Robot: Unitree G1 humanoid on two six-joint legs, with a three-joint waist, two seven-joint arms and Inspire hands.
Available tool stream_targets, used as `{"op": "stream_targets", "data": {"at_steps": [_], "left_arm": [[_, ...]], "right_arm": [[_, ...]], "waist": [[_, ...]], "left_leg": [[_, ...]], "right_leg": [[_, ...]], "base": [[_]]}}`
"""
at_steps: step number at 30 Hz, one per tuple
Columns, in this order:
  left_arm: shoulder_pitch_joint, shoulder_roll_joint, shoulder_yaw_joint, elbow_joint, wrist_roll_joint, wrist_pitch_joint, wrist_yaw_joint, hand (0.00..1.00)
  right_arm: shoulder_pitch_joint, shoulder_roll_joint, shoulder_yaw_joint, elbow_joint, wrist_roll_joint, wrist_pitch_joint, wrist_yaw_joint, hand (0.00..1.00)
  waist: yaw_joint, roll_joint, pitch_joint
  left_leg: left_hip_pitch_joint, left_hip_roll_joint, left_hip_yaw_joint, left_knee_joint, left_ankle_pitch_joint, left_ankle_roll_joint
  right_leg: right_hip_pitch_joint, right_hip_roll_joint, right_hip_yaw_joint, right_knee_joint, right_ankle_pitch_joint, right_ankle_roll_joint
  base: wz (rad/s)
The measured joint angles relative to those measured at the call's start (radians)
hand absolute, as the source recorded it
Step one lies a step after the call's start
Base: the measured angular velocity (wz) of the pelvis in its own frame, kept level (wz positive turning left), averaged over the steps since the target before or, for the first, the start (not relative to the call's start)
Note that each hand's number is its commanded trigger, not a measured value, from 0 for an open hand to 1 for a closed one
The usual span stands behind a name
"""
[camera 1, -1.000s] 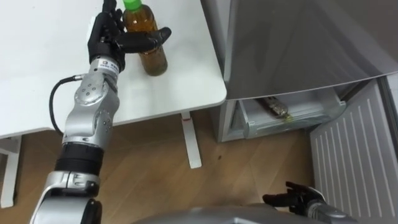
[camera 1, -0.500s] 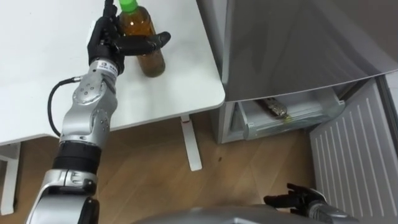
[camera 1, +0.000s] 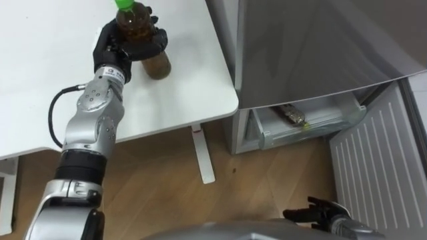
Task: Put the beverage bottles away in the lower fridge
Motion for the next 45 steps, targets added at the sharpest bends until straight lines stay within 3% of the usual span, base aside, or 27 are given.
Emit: {"op": "stream_targets", "data": {"at_steps": [9, 12, 18, 20, 21, 22, 23, 24, 25, 26, 28, 30, 34, 37, 45], "left_arm": [[-0.001, 0.001, 0.002, 0.000, 0.000, 0.014, -0.001, 1.00], [-0.004, 0.001, 0.002, -0.005, 0.003, 0.014, 0.001, 1.00], [-0.004, 0.001, 0.002, -0.053, 0.027, 0.014, 0.005, 1.00], [-0.004, 0.001, 0.002, -0.088, 0.052, 0.014, 0.005, 1.00], [-0.004, 0.001, 0.001, -0.104, 0.061, 0.014, 0.005, 1.00], [-0.001, 0.000, 0.001, -0.115, 0.060, 0.013, 0.005, 1.00], [0.001, 0.002, 0.006, -0.120, 0.058, 0.013, 0.005, 1.00], [-0.002, 0.026, 0.038, -0.126, 0.058, 0.012, 0.004, 1.00], [-0.006, 0.021, 0.056, -0.126, 0.059, 0.016, 0.005, 1.00], [-0.006, 0.009, 0.054, -0.128, 0.059, 0.017, 0.003, 1.00], [-0.004, 0.001, 0.011, -0.158, 0.046, 0.017, -0.019, 1.00], [-0.004, 0.001, -0.014, -0.189, 0.039, 0.017, -0.017, 1.00], [0.001, 0.003, -0.033, -0.255, 0.042, 0.018, -0.017, 1.00], [0.003, 0.005, -0.045, -0.294, 0.044, 0.017, -0.020, 1.00], [0.049, -0.031, -0.103, -0.386, 0.051, 0.017, -0.085, 1.00]], "right_arm": [[-0.001, 0.002, 0.000, 0.000, 0.000, -0.002, 0.000, 0.00], [-0.001, 0.002, 0.003, 0.000, -0.001, -0.003, 0.000, 0.00], [-0.001, 0.004, 0.003, 0.001, -0.011, -0.004, -0.004, 0.00], [-0.001, 0.010, 0.002, 0.001, -0.012, -0.005, -0.010, 0.00], [-0.002, 0.010, 0.002, 0.003, -0.011, -0.011, -0.012, 0.00], [0.000, 0.004, 0.002, 0.006, -0.004, -0.025, -0.013, 0.00], [-0.006, 0.004, 0.005, 0.006, -0.006, -0.030, -0.015, 0.00], [-0.024, 0.016, 0.044, -0.004, -0.004, -0.042, -0.016, 0.00], [-0.024, 0.018, 0.071, -0.017, 0.006, -0.049, -0.021, 0.00], [-0.014, 0.023, 0.071, -0.016, 0.013, -0.049, -0.029, 0.00], [-0.008, 0.020, 0.068, 0.018, 0.010, -0.037, -0.037, 0.00], [-0.014, 0.023, 0.063, 0.041, 0.011, -0.041, -0.037, 0.00], [-0.021, 0.013, 0.060, 0.053, 0.004, -0.041, -0.034, 0.00], [-0.020, 0.010, 0.062, 0.055, 0.005, -0.035, -0.034, 0.00], [-0.023, 0.011, 0.073, 0.089, 0.029, -0.035, -0.051, 0.00]], "waist": [[0.004, -0.001, 0.0009], [0.005, -0.002, 0.0006], [0.007, -0.015, 0.0026], [0.007, -0.020, 0.0016], [0.009, -0.018, 0.0019], [0.017, 0.004, 0.0083], [0.023, 0.020, 0.0110], [0.023, -0.002, 0.0016], [-0.010, -0.011, 0.0058], [-0.022, -0.011, 0.0054], [-0.023, -0.017, 0.0093], [-0.022, -0.018, 0.0080], [0.007, -0.027, 0.0054], [0.011, -0.028, 0.0043], [0.025, -0.027, 0.0037]], "left_leg": [[0.004, 0.000, -0.008, -0.003, 0.000, 0.000], [0.004, 0.000, -0.029, -0.003, 0.000, 0.000], [-0.006, 0.000, -0.048, -0.003, 0.000, 0.000], [-0.012, 0.001, -0.076, -0.004, 0.000, 0.000], [-0.008, 0.005, -0.122, -0.006, 0.001, 0.001], [0.011, 0.043, -0.213, -0.019, 0.003, 0.003], [0.014, 0.068, -0.247, -0.022, 0.000, 0.003], [-0.003, 0.086, -0.251, -0.008, -0.002, -0.003], [-0.013, 0.091, -0.231, 0.001, -0.018, -0.033], [-0.011, 0.098, -0.214, 0.000, -0.015, -0.037], [-0.010, 0.096, -0.129, -0.050, -0.006, -0.046], [-0.029, 0.092, -0.108, -0.051, 0.000, -0.036], [-0.034, 0.045, -0.111, -0.034, 0.005, -0.023], [-0.030, 0.029, -0.111, -0.030, 0.007, -0.015], [-0.033, 0.024, -0.113, -0.010, 0.013, -0.004]], "right_leg": [[0.000, 0.001, 0.001, -0.001, 0.000, 0.000], [-0.001, 0.002, 0.002, -0.001, 0.000, 0.000], [-0.007, 0.004, -0.004, 0.000, 0.000, -0.001], [-0.017, 0.006, -0.003, 0.006, 0.001, -0.001], [-0.040, 0.011, -0.009, 0.042, 0.000, -0.002], [-0.109, 0.043, -0.016, 0.138, -0.035, -0.032], [-0.141, 0.093, 0.025, 0.112, -0.040, -0.073], [-0.184, 0.154, 0.065, -0.031, 0.059, -0.122], [-0.193, 0.154, 0.006, -0.031, 0.174, -0.131], [-0.189, 0.155, -0.014, -0.024, 0.173, -0.132], [-0.174, 0.154, 0.010, -0.020, 0.171, -0.131], [-0.173, 0.153, 0.022, -0.019, 0.164, -0.120], [-0.170, 0.126, 0.000, -0.021, 0.154, -0.103], [-0.154, 0.109, -0.008, -0.021, 0.141, -0.087], [-0.134, 0.099, -0.030, -0.018, 0.131, -0.086]], "base": [[-0.01], [-0.01], [0.02], [0.01], [-0.29], [-0.50], [-0.82], [-0.39], [0.00], [0.45], [0.32], [0.23], [0.03], [0.16], [0.13]]}}
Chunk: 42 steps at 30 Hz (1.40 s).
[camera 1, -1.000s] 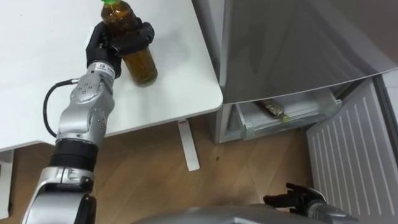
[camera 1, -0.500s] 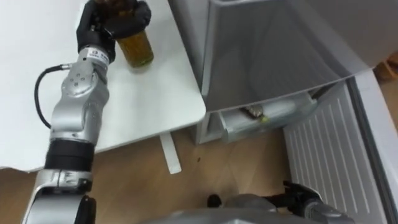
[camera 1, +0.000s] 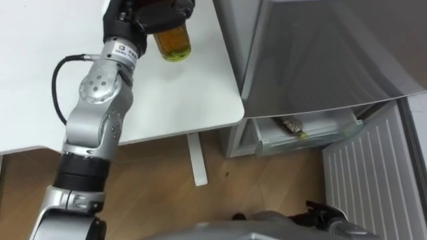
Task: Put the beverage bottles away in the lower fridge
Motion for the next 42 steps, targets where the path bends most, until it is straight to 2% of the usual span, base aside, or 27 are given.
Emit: {"op": "stream_targets", "data": {"at_steps": [5, 7, 13, 18, 24, 29, 32, 36, 42], "left_arm": [[0.027, -0.017, -0.032, -0.049, -0.012, 0.000, -0.056, 1.00], [0.052, -0.023, -0.040, -0.082, -0.012, 0.000, -0.087, 1.00], [0.067, -0.022, -0.048, -0.118, -0.040, 0.000, -0.135, 1.00], [0.074, -0.022, -0.068, -0.122, -0.051, 0.000, -0.199, 1.00], [0.147, 0.013, -0.121, -0.181, -0.142, 0.000, -0.296, 1.00], [0.149, 0.032, -0.152, -0.186, -0.170, 0.000, -0.367, 1.00], [0.149, 0.036, -0.164, -0.186, -0.169, 0.000, -0.407, 1.00], [0.154, 0.052, -0.214, -0.186, -0.193, 0.005, -0.457, 1.00], [0.174, 0.070, -0.248, -0.188, -0.208, 0.030, -0.516, 1.00]], "right_arm": [[-0.004, -0.003, 0.028, 0.000, 0.005, -0.001, -0.012, 0.00], [-0.004, -0.003, 0.027, 0.000, 0.005, -0.001, -0.016, 0.00], [0.000, 0.000, 0.028, 0.002, 0.005, -0.001, -0.015, 0.00], [0.001, 0.001, 0.028, 0.013, 0.013, -0.001, -0.014, 0.00], [-0.006, -0.004, 0.039, 0.037, 0.045, -0.001, -0.006, 0.00], [-0.010, -0.015, 0.064, 0.036, 0.046, -0.001, -0.001, 0.00], [-0.012, -0.025, 0.066, 0.035, 0.045, -0.001, 0.001, 0.00], [-0.012, -0.039, 0.068, 0.035, 0.055, -0.001, 0.005, 0.00], [-0.016, -0.048, 0.104, 0.035, 0.071, 0.000, 0.009, 0.00]], "waist": [[0.010, 0.000, -0.0016], [0.011, -0.001, -0.0056], [0.011, -0.008, -0.0106], [0.026, -0.009, -0.0107], [0.034, -0.007, -0.0100], [0.035, 0.002, -0.0089], [0.034, 0.016, -0.0099], [0.032, 0.032, -0.0104], [0.029, 0.031, -0.0103]], "left_leg": [[-0.006, 0.003, 0.000, 0.009, 0.000, 0.000], [-0.007, 0.003, 0.000, 0.011, 0.000, 0.000], [0.000, 0.004, 0.000, 0.011, 0.000, 0.000], [0.008, 0.003, 0.000, 0.011, 0.000, 0.000], [0.000, 0.005, 0.000, 0.011, 0.000, 0.000], [-0.002, 0.004, 0.001, 0.011, 0.000, 0.000], [-0.003, 0.004, 0.001, 0.010, 0.000, 0.000], [-0.006, 0.005, 0.000, 0.011, 0.000, 0.000], [-0.008, 0.006, -0.001, 0.011, 0.000, 0.000]], "right_leg": [[0.000, 0.001, -0.004, 0.002, -0.003, -0.003], [0.000, 0.001, -0.006, 0.002, -0.003, -0.003], [0.005, -0.001, -0.017, 0.001, -0.003, -0.004], [0.021, -0.002, -0.019, -0.001, -0.005, -0.002], [0.019, -0.003, -0.027, -0.002, -0.009, -0.003], [0.018, -0.004, -0.029, -0.002, -0.010, -0.002], [0.018, -0.004, -0.031, -0.002, -0.013, -0.002], [0.018, -0.005, -0.039, -0.001, -0.018, -0.003], [0.018, -0.006, -0.039, 0.000, -0.024, -0.004]], "base": [[0.03], [0.02], [0.01], [0.01], [0.05], [0.02], [0.00], [0.05], [0.01]]}}
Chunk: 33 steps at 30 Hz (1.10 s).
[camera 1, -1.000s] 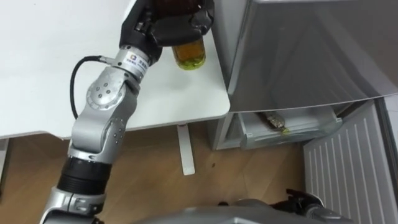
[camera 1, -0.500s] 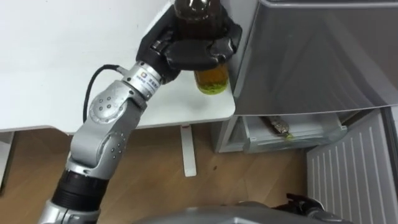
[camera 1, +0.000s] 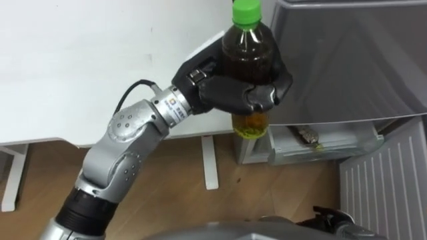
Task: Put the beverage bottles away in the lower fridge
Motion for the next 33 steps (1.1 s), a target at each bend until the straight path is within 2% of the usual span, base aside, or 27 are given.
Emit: {"op": "stream_targets", "data": {"at_steps": [6, 11, 18, 23, 25, 33], "left_arm": [[0.000, 0.013, -0.004, 0.000, 0.000, 0.000, -0.038, 1.00], [0.004, 0.051, -0.009, 0.000, 0.000, 0.001, -0.070, 1.00], [0.009, 0.051, -0.009, 0.000, -0.001, 0.001, -0.150, 1.00], [0.029, 0.050, -0.012, 0.000, 0.003, 0.000, -0.187, 1.00], [0.049, 0.051, -0.015, 0.003, 0.003, 0.000, -0.190, 1.00], [0.055, 0.057, -0.055, 0.065, 0.002, 0.000, -0.182, 1.00]], "right_arm": [[-0.001, 0.000, 0.002, 0.001, 0.000, 0.001, 0.006, 0.00], [-0.006, 0.000, 0.002, 0.004, 0.001, 0.001, 0.014, 0.00], [-0.006, 0.000, 0.002, 0.000, 0.014, 0.001, 0.032, 0.00], [-0.003, 0.000, 0.011, -0.031, 0.009, 0.000, 0.036, 0.00], [-0.004, -0.004, 0.041, -0.063, 0.004, 0.000, 0.041, 0.00], [-0.009, -0.009, 0.124, -0.298, -0.070, 0.001, 0.106, 0.00]], "waist": [[-0.004, -0.005, 0.0033], [-0.018, -0.007, 0.0044], [-0.020, -0.008, 0.0050], [-0.018, -0.014, 0.0106], [-0.018, -0.015, 0.0117], [-0.021, -0.023, 0.0161]], "left_leg": [[-0.004, -0.001, 0.000, 0.000, 0.000, 0.000], [-0.007, -0.001, 0.004, -0.001, 0.000, 0.000], [-0.001, -0.001, 0.025, -0.002, 0.000, 0.000], [0.009, -0.001, 0.037, -0.002, 0.000, 0.000], [0.009, -0.001, 0.047, -0.002, 0.000, 0.000], [0.007, -0.004, 0.066, 0.000, 0.000, 0.000]], "right_leg": [[-0.001, -0.002, -0.003, -0.001, -0.003, 0.002], [0.000, -0.004, -0.014, -0.001, -0.005, 0.002], [0.003, -0.006, -0.013, -0.001, -0.007, 0.004], [0.008, -0.005, -0.002, -0.001, -0.009, 0.005], [0.005, -0.004, 0.005, 0.001, -0.009, 0.005], [-0.021, -0.009, 0.008, 0.032, -0.015, 0.004]], "base": [[0.01], [0.06], [-0.01], [-0.05], [-0.08], [-0.06]]}}
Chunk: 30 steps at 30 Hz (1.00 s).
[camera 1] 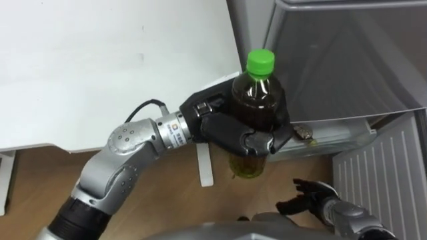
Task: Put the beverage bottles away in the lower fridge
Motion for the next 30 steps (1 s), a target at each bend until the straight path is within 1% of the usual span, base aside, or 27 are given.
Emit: {"op": "stream_targets", "data": {"at_steps": [5, 7, 10, 16, 20, 23, 24, 26, 27, 30], "left_arm": [[0.001, 0.004, -0.005, 0.071, 0.001, 0.000, 0.005, 1.00], [0.001, 0.004, -0.013, 0.112, 0.005, 0.000, 0.006, 1.00], [0.002, 0.009, -0.026, 0.139, 0.026, 0.000, 0.015, 1.00], [0.001, 0.011, -0.044, 0.141, 0.049, -0.001, 0.016, 1.00], [0.003, 0.011, -0.046, 0.140, 0.050, -0.005, 0.027, 1.00], [0.003, 0.011, -0.046, 0.140, 0.062, -0.017, 0.041, 1.00], [0.003, 0.011, -0.045, 0.140, 0.081, -0.030, 0.047, 1.00], [0.003, 0.010, -0.040, 0.140, 0.105, -0.040, 0.055, 1.00], [0.003, 0.009, -0.035, 0.140, 0.136, -0.051, 0.063, 1.00], [0.003, 0.007, -0.017, 0.140, 0.192, -0.065, 0.084, 1.00]], "right_arm": [[0.011, -0.001, 0.026, -0.123, 0.009, 0.000, 0.064, 0.00], [0.042, -0.002, 0.033, -0.199, 0.008, 0.000, 0.088, 0.00], [0.085, -0.002, 0.036, -0.310, 0.009, 0.002, 0.131, 0.00], [0.086, -0.002, 0.054, -0.431, 0.010, 0.005, 0.201, 0.00], [0.086, -0.002, 0.067, -0.463, 0.011, 0.005, 0.227, 0.00], [0.102, -0.005, 0.073, -0.489, 0.011, 0.003, 0.256, 0.00], [0.110, -0.006, 0.073, -0.496, 0.011, -0.003, 0.267, 0.00], [0.116, -0.007, 0.073, -0.498, 0.010, -0.003, 0.285, 0.00], [0.118, -0.008, 0.073, -0.498, 0.010, -0.003, 0.298, 0.00], [0.117, -0.015, 0.073, -0.499, 0.011, -0.008, 0.334, 0.00]], "waist": [[0.000, -0.007, 0.0007], [0.002, -0.014, -0.0022], [0.002, -0.019, -0.0027], [0.002, -0.027, -0.0017], [0.003, -0.037, -0.0005], [0.019, -0.043, -0.0018], [0.024, -0.045, -0.0025], [0.029, -0.045, -0.0029], [0.033, -0.046, -0.0028], [0.036, -0.049, -0.0030]], "left_leg": [[0.004, 0.001, 0.011, 0.000, 0.000, 0.000], [0.005, 0.001, 0.012, 0.000, 0.000, 0.000], [0.007, 0.000, 0.012, 0.000, 0.000, 0.000], [0.004, -0.002, 0.014, 0.003, 0.000, 0.000], [0.000, -0.002, 0.014, 0.003, 0.000, 0.000], [-0.002, -0.001, 0.017, 0.005, 0.000, 0.000], [-0.003, 0.000, 0.017, 0.006, 0.000, 0.000], [-0.004, 0.000, 0.017, 0.006, 0.000, 0.000], [-0.003, 0.000, 0.017, 0.006, 0.000, 0.000], [-0.006, -0.001, 0.017, 0.006, 0.000, 0.000]], "right_leg": [[0.003, 0.000, 0.007, 0.004, -0.002, 0.000], [0.003, 0.000, 0.006, 0.005, -0.002, 0.000], [0.004, -0.001, 0.004, 0.006, -0.002, 0.000], [-0.006, -0.005, 0.003, 0.021, -0.004, 0.000], [-0.011, -0.005, 0.002, 0.023, -0.004, 0.000], [-0.014, -0.004, 0.002, 0.023, -0.003, -0.001], [-0.014, -0.004, 0.002, 0.023, -0.002, -0.002], [-0.013, -0.005, 0.000, 0.023, -0.002, -0.002], [-0.014, -0.005, 0.001, 0.025, -0.003, -0.002], [-0.020, -0.005, 0.002, 0.030, -0.003, -0.002]], "base": [[0.00], [0.00], [0.00], [0.00], [0.01], [-0.01], [0.00], [0.00], [0.00], [0.00]]}}
